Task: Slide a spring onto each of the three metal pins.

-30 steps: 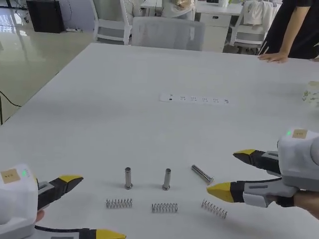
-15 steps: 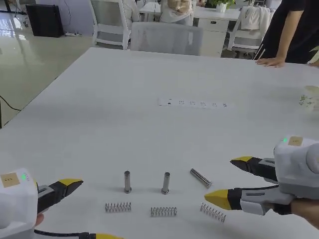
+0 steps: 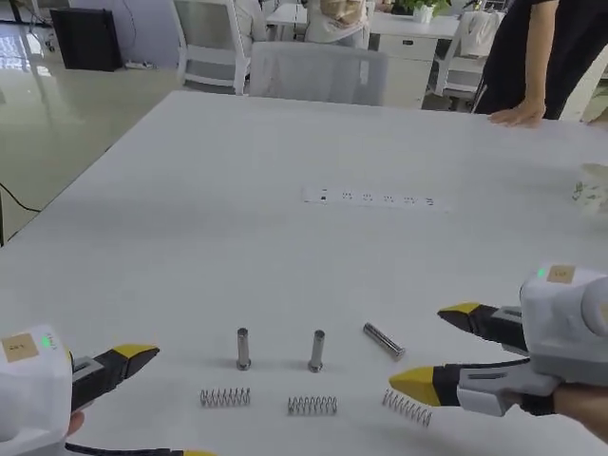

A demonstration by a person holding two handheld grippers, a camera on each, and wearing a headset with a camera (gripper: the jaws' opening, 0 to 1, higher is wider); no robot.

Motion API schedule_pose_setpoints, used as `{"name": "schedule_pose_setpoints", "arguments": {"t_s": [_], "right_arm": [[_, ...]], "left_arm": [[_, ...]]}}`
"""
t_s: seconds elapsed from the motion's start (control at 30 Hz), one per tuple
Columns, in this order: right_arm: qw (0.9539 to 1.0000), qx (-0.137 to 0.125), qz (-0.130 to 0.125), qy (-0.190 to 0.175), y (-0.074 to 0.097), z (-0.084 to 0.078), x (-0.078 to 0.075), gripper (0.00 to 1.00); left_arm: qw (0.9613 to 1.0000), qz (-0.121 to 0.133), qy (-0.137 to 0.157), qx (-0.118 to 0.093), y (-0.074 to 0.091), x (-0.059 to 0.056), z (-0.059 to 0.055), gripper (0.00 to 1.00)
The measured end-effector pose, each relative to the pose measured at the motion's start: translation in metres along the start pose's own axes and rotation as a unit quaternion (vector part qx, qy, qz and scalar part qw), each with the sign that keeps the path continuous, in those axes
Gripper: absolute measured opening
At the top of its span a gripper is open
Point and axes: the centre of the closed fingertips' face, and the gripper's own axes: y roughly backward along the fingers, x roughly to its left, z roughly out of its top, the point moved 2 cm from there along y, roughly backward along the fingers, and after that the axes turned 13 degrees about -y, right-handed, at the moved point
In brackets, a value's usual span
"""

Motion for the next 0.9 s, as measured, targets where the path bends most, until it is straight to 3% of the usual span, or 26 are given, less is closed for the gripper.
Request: {"name": "schedule_pose_setpoints", "arguments": {"t_s": [0.4,0.63,0.9], "right_arm": [[0.9999,0.009,-0.002,0.014,-0.009,0.014,-0.009,0.62],[0.9993,0.033,-0.012,0.013,-0.025,0.022,-0.018,0.49],[0.9963,0.080,-0.028,0.013,-0.049,0.020,-0.028,0.35]], "left_arm": [[1.0000,0.000,0.000,0.003,-0.001,0.000,-0.001,0.94],[1.0000,0.005,0.003,0.001,-0.001,0.003,-0.001,0.94],[1.0000,0.007,0.004,0.001,0.000,0.003,-0.001,0.93]]}}
